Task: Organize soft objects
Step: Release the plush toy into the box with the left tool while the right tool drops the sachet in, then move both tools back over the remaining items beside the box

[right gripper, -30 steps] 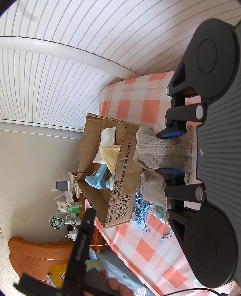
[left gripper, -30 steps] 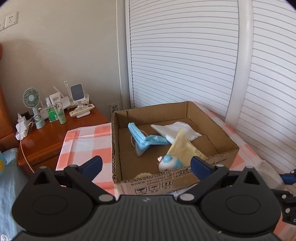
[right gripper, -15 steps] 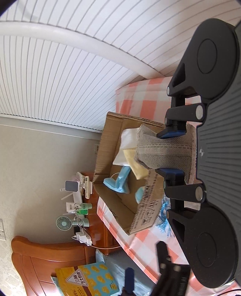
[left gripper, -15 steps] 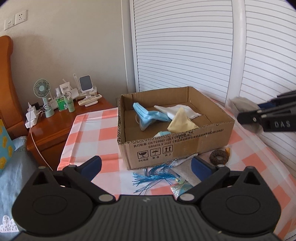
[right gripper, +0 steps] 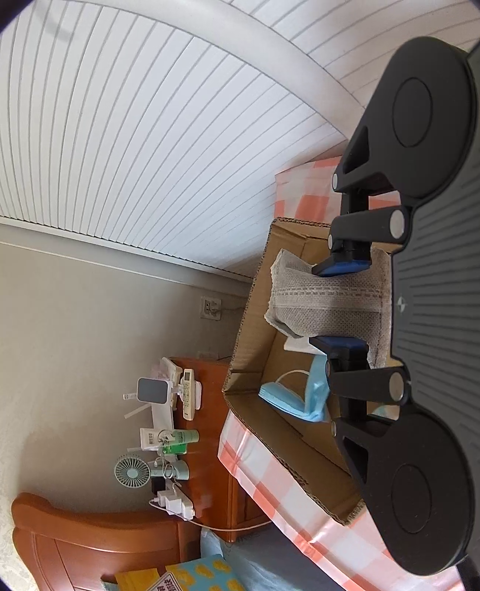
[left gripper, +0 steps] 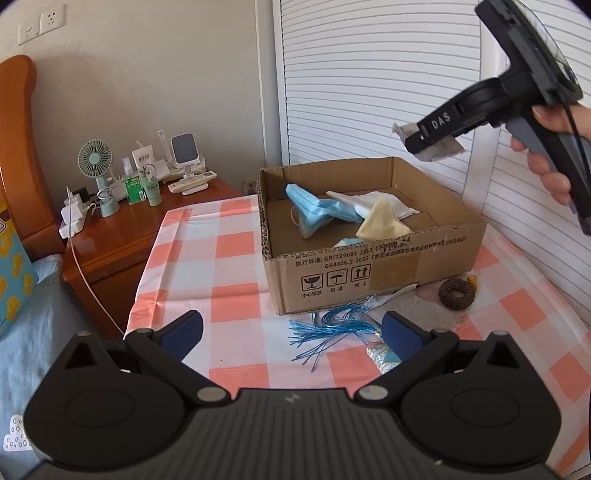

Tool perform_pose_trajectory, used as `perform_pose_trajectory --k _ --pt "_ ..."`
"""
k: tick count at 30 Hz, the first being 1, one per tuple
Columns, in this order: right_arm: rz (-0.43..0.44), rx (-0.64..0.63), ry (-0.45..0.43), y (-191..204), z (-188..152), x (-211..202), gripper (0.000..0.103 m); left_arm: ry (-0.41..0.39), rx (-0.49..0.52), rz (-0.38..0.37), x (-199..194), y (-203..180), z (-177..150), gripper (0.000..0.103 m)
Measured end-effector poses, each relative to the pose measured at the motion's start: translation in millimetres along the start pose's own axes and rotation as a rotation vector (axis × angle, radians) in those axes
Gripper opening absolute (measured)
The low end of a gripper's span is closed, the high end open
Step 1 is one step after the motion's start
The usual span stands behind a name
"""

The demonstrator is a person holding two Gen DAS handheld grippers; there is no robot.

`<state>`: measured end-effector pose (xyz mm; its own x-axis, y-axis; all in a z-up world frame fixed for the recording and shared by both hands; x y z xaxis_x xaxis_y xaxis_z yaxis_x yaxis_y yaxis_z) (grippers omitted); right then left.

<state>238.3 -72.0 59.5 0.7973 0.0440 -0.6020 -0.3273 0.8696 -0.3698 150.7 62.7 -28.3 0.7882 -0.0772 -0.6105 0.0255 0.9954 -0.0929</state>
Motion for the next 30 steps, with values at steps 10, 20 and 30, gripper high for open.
perform_pose_trajectory --k 10,20,30 --pt "-0.024 0.041 0.034 -9 28 55 0.077 0.004 -0.021 0.009 -4 7 -6 0.102" --pt "-0.024 0.049 0.022 -6 -2 9 0.097 0.009 -0.005 0.0 -20 -3 -13 0.102" --pt "-0.023 0.121 0.037 -4 -61 -37 0.103 0.015 0.016 0.004 -39 -23 -25 0.102"
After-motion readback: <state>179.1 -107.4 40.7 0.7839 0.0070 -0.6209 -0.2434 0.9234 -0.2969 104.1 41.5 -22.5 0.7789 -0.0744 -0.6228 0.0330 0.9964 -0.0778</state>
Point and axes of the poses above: each gripper's, at about its wrist camera, not at the fingertips, and x roughly the way its jaws point, y to its left, z to its top, the point moved 4 cm from there along x, roughly the way its jaws point, and after that the axes turned 10 degrees about -x, right-handed, at the moved point
